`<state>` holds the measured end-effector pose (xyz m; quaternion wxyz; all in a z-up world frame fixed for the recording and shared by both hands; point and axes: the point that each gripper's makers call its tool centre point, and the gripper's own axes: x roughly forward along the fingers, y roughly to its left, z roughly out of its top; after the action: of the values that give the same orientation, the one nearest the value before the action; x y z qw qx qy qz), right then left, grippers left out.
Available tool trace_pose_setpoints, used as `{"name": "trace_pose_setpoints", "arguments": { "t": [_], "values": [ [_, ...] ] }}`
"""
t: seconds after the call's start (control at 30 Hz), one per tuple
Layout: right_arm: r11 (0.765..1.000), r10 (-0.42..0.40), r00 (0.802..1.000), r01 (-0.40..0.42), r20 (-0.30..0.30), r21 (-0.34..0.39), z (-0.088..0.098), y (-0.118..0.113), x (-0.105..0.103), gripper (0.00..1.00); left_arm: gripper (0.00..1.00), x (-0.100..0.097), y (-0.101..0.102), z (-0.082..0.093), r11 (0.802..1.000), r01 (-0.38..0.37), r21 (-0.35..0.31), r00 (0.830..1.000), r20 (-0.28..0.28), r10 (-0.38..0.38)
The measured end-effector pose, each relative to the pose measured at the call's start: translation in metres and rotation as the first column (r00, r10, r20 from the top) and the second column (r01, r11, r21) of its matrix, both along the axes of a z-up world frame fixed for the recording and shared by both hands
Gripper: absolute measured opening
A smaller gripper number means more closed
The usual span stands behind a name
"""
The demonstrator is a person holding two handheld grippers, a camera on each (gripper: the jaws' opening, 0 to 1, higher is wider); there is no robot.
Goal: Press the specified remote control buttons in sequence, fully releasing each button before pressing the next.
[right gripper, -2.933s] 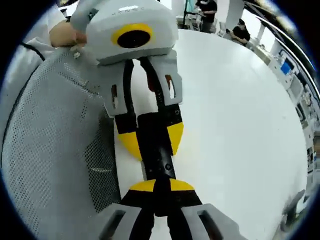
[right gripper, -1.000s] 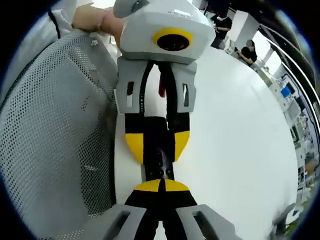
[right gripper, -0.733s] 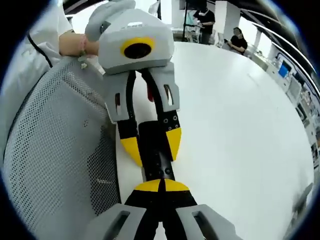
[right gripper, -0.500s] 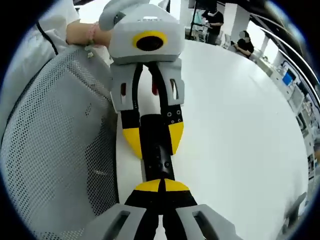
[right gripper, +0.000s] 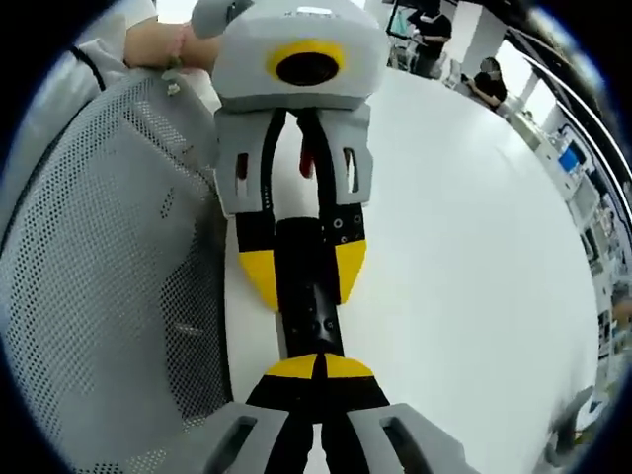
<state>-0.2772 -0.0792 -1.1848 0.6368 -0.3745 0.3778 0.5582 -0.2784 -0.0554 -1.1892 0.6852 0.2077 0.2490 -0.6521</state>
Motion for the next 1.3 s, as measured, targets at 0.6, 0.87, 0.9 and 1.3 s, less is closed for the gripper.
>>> {"name": "trace_pose_setpoints", "arguments": {
  "t": [0.6, 0.87, 0.9, 1.3],
  "values": [
    [1.0, -0.027, 0.999, 0.027, -0.031, 0.005, 0.001, -0.013, -0.001, 0.0, 0.25, 0.0, 0.0, 0.0, 1.0, -0.005, -0.008, 1.0, -0.004, 0.005],
    [1.0, -0.006, 1.0, 0.006, 0.03, -0.013, 0.0, -0.01, -0.002, 0.0, 0.25, 0.0, 0.0, -0.001, 1.0, -0.003, -0.008, 1.0, 0.0, 0.003],
    [1.0, -0.01, 0.999, 0.01, 0.035, 0.001, 0.0, -0.011, -0.001, 0.0, 0.25, 0.0, 0.0, -0.001, 1.0, -0.002, -0.008, 1.0, 0.001, 0.002],
    [0.876, -0.263, 0.944, 0.319, -0.198, 0.361, 0.007, -0.01, 0.003, 0.0, 0.25, 0.0, 0.0, 0.0, 1.0, -0.003, -0.008, 1.0, 0.007, 0.003]
  ]
}}
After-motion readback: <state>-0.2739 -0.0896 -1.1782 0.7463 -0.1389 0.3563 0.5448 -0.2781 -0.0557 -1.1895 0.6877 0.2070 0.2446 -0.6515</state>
